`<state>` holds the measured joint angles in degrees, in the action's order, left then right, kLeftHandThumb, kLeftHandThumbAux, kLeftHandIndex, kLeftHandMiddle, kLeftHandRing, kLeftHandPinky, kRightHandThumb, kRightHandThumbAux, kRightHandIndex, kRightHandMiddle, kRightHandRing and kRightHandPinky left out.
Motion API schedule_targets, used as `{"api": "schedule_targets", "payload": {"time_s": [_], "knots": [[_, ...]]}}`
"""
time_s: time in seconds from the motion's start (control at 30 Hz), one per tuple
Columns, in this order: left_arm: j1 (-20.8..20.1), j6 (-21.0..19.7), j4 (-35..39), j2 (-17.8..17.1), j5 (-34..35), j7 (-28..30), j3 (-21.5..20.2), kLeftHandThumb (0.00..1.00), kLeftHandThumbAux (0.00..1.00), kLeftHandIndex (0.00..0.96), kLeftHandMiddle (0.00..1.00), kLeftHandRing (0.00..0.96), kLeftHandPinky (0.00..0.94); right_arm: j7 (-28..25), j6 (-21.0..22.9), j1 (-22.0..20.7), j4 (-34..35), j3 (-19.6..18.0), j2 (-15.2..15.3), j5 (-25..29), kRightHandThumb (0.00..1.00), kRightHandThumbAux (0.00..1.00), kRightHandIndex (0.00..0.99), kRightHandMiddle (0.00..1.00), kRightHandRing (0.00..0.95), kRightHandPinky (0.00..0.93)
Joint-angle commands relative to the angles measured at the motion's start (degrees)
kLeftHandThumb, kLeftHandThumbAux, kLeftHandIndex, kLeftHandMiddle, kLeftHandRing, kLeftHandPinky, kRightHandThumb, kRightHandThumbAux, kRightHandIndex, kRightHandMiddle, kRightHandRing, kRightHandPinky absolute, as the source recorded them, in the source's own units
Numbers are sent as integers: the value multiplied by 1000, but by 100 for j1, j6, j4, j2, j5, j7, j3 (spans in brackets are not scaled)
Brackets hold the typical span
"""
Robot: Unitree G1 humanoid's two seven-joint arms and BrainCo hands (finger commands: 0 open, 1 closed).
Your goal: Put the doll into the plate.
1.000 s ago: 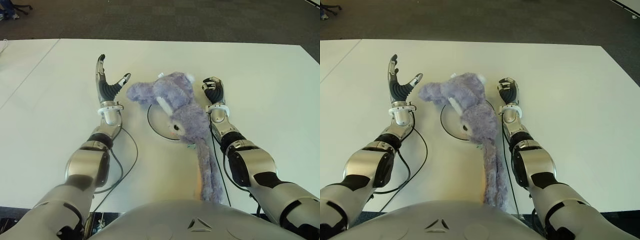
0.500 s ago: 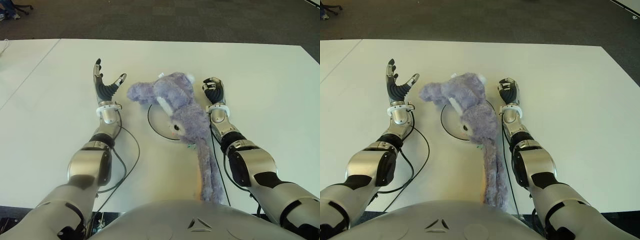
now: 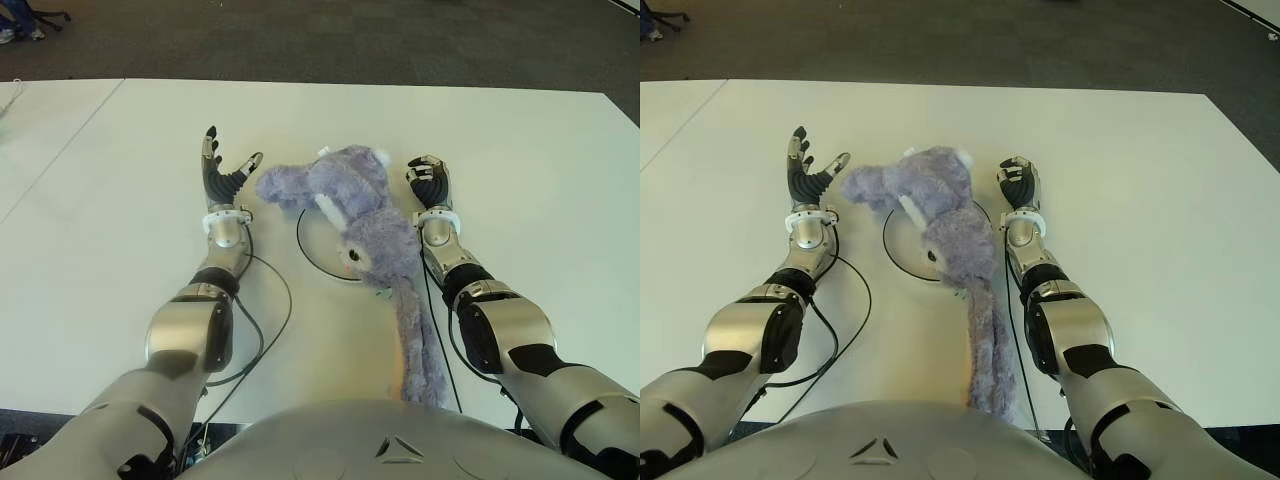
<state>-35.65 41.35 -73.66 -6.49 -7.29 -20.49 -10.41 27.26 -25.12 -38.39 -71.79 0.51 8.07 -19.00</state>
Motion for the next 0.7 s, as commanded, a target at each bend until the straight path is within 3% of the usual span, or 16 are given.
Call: {"api": "schedule_targets", "payload": {"time_s": [0.03, 0.23, 0.33, 0.5, 0.7], "knots": [[667, -763, -434, 458, 328, 852, -218, 0, 717, 0, 0, 0, 48, -321, 659, 1075, -697, -15, -158, 35, 682, 740, 398, 345, 413, 433], [757, -1312, -489, 534, 259, 1114, -188, 6, 667, 0, 15, 24, 80, -300, 582, 1096, -687, -81, -168, 92, 682, 740, 398, 343, 402, 428], [889, -1629, -525, 578, -8, 1193, 53, 19, 605, 0, 36, 44, 81, -204, 558, 1102, -682, -63, -185, 49, 682, 740, 398, 346, 411, 452], [954, -1830, -515, 619, -72, 1399, 151, 29, 576, 8, 54, 59, 97, -187, 591, 1102, -681, -29, -178, 6, 681, 741, 398, 349, 416, 455], [783, -1894, -459, 601, 45, 1644, 90, 79, 620, 43, 68, 75, 107, -252, 602, 1105, -693, -66, -157, 32, 680, 741, 398, 346, 404, 432]]}}
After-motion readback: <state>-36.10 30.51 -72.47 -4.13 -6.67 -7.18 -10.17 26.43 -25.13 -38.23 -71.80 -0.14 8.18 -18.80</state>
